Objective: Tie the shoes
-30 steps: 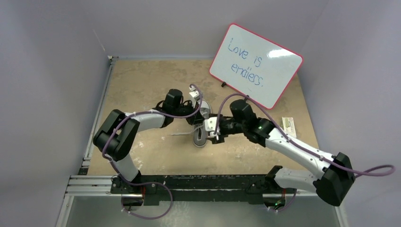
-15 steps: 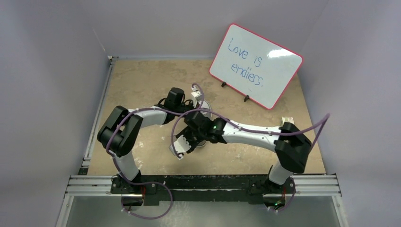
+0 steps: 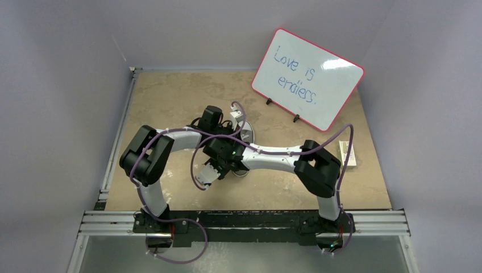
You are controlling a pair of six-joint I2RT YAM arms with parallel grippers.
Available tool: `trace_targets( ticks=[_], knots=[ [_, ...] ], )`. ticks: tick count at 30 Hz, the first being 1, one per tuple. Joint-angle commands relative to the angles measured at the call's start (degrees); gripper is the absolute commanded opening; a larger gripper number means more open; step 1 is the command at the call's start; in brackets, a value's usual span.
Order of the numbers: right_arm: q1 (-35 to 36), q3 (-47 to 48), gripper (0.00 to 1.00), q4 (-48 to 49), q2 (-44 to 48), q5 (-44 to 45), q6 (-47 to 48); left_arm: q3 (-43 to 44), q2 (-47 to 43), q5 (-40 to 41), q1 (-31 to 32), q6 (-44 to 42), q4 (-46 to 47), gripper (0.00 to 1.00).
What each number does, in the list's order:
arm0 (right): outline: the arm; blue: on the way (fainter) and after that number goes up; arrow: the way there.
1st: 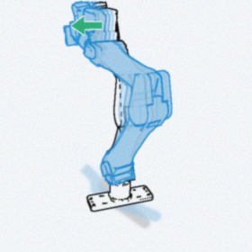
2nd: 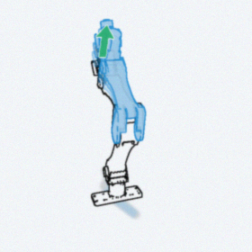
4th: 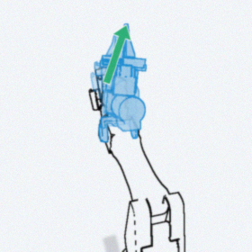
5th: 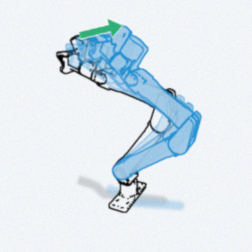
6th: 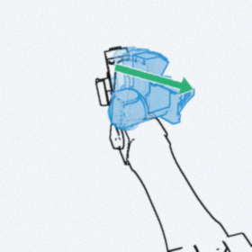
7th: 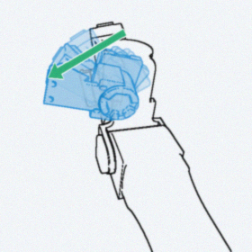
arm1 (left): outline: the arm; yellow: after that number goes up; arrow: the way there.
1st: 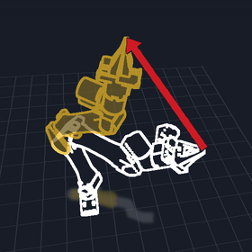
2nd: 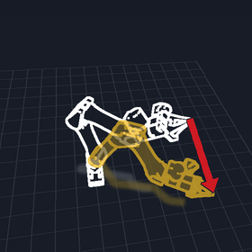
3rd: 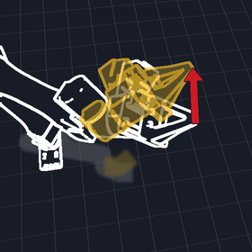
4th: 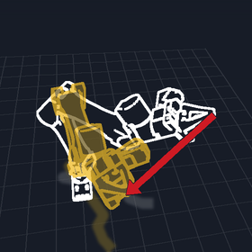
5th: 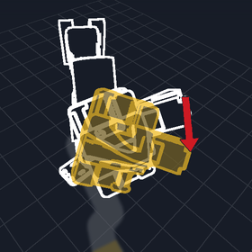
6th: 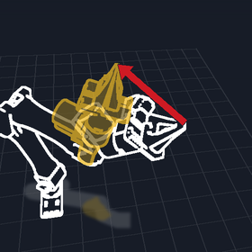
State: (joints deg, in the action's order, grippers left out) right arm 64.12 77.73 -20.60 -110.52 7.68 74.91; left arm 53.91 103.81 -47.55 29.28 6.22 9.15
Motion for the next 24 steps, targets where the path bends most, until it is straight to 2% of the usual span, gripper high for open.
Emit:
trace_targets(
  ticks=[1,7,14,16,17,18,19,24],
  knots=[
    [0.0,1.4,0.44,-5.4,-0.3,4.5,2.4,2.1,0.2,-1.4,-0.1,-2.1,-0.2,0.0],
    [0.0,-2.5,0.47,-0.4,-1.1,6.6,3.8,1.9,0.4,-1.9,-0.1,-1.6,0.5,0.0],
    [0.0,0.9,0.45,0.8,-6.1,6.1,2.0,0.9,-0.3,-2.4,-0.1,-0.3,2.1,0.0],
    [0.0,3.1,0.34,-1.4,-6.9,5.0,0.4,0.9,-0.5,-2.2,-0.1,-0.4,1.9,0.0],
    [0.0,3.6,0.23,-2.2,-6.8,4.1,-0.2,0.8,-0.6,-2.1,-0.1,-0.4,1.8,0.0],
    [0.0,3.4,0.06,-2.3,-5.8,3.1,-0.5,0.7,-0.7,-1.9,-0.1,-0.4,1.7,0.0],
    [0.0,2.9,0.0,-2.2,-4.5,2.5,-0.8,0.7,-0.8,-1.6,-0.1,-0.4,1.6,0.0],
    [0.0,-2.7,0.0,-2.9,6.5,-8.2,-4.5,0.6,-1.6,-0.7,-0.3,-0.2,1.3,0.0]
  ],
)
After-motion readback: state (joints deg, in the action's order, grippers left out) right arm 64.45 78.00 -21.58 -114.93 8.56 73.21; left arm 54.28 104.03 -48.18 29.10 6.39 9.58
